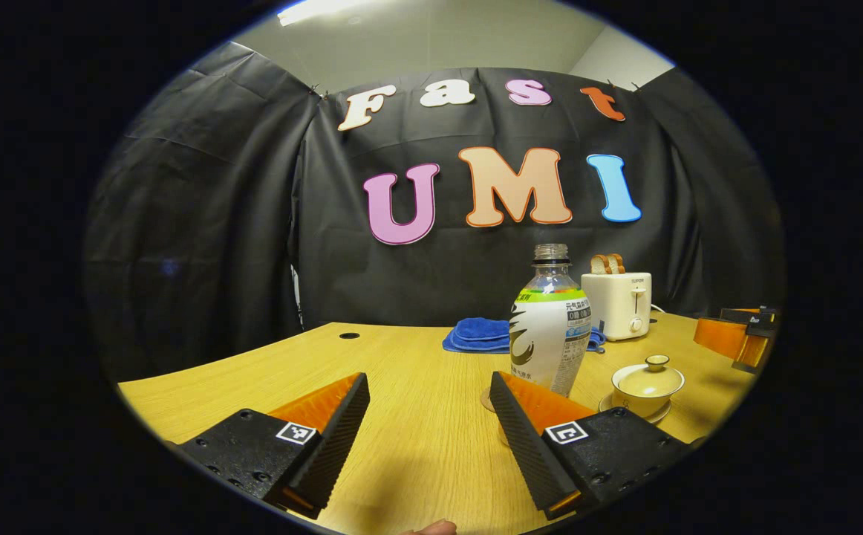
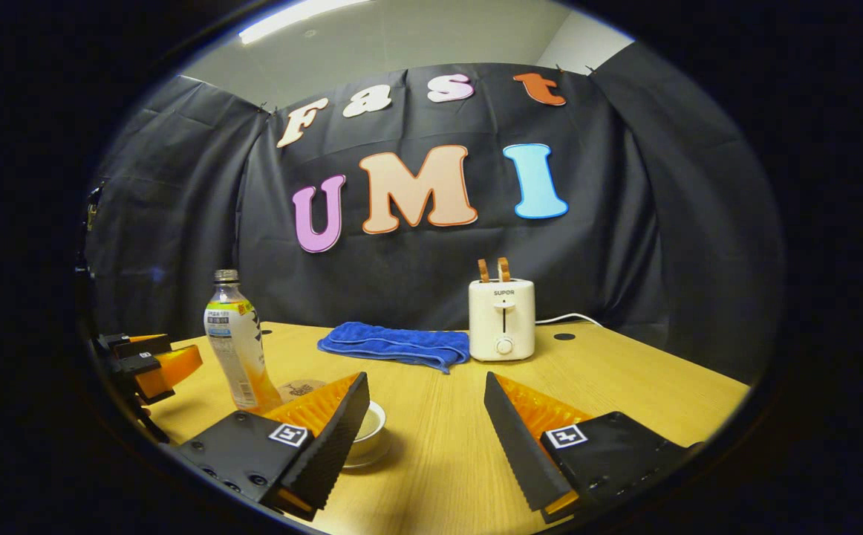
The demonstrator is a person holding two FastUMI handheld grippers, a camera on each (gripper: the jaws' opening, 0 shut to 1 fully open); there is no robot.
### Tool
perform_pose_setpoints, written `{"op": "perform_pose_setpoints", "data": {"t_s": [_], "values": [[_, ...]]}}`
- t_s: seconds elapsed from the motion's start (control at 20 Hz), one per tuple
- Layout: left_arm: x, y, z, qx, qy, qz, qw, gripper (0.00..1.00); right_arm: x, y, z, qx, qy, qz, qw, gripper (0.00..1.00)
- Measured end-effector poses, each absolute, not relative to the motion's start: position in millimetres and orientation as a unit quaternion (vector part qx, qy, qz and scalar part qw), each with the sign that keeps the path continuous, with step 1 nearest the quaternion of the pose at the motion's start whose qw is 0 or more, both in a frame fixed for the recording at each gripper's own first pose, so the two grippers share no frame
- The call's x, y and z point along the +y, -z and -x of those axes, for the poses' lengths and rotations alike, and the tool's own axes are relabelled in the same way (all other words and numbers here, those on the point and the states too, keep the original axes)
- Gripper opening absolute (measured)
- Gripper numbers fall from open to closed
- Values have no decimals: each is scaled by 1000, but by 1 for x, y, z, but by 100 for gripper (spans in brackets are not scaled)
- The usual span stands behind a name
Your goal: Open the teacup lid with one hand, grasp the water bottle and pour water into the teacup with the other hand; after pouring, place the water bottle on the coaster and then close the teacup lid.
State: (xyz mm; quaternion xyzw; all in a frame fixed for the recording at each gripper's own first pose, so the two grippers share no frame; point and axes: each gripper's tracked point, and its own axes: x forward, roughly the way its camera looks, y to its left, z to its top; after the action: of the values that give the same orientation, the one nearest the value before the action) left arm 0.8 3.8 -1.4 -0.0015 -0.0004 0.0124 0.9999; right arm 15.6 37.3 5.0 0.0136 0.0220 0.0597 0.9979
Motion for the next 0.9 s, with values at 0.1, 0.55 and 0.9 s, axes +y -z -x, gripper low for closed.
{"op": "perform_pose_setpoints", "data": {"t_s": [0.1,0.55,0.9], "values": [[4,1,-1,0,-12,2,1000,95,49,-4,-17,32,-76,-8,997,95],[4,1,-1,0,-12,2,1000,95,94,8,-22,59,-117,24,991,95],[3,0,0,1,-11,2,1000,96,109,20,-27,83,-131,39,987,95]]}}
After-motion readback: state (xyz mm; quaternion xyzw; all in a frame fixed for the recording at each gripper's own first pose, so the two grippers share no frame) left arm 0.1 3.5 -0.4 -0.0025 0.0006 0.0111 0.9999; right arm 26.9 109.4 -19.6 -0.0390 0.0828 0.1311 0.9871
